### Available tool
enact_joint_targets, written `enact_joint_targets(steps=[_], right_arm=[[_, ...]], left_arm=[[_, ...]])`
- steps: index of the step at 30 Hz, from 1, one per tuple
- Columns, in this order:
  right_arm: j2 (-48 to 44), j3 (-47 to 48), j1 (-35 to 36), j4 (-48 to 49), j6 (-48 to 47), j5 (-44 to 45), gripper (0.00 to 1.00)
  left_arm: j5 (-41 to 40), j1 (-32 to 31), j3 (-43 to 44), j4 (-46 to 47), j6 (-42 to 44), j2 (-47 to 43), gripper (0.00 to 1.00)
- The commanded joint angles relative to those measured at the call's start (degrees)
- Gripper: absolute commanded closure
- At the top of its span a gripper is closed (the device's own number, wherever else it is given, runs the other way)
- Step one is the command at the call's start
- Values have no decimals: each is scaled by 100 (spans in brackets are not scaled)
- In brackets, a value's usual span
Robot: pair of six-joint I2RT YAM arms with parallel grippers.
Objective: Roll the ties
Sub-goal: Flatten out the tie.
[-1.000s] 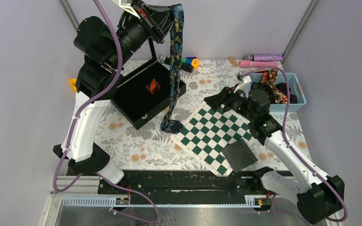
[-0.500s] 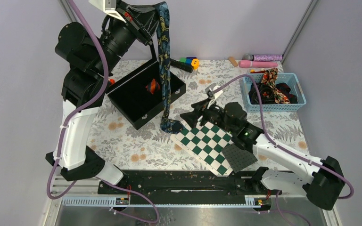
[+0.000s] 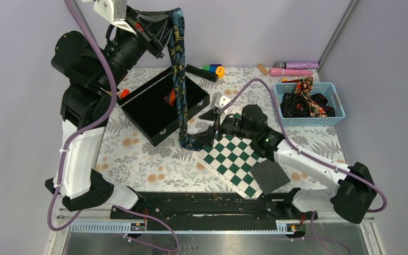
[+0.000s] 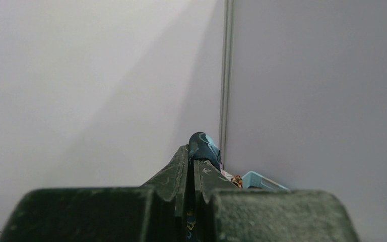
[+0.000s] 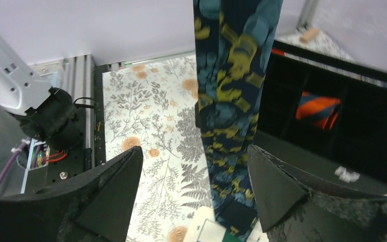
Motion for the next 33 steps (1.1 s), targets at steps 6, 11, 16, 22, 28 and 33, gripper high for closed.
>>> enact_joint_targets(steps=[6, 11, 16, 22, 28, 33], right_arm=[[883, 987, -926, -256, -1314, -3137, 14], [1592, 1639, -1151, -272, -1372, -4159, 14], [2310, 2140, -1151, -82, -1284, -4229, 15], [3058, 2249, -1141, 816, -695, -4547, 18], [3700, 1766, -1024, 3694, 1619, -4879, 23], [4001, 1592, -710, 4216, 1838, -5006, 25]], left_arm=[[893, 83, -323, 157, -45, -551, 100], [1057, 85, -320, 120, -49, -645, 100], [1053, 85, -331, 56, -17, -703, 100], [1042, 97, -332, 56, 25, -756, 100], [1050, 105, -334, 38, 67, -775, 100], [1067, 120, -324, 30, 83, -774, 100]])
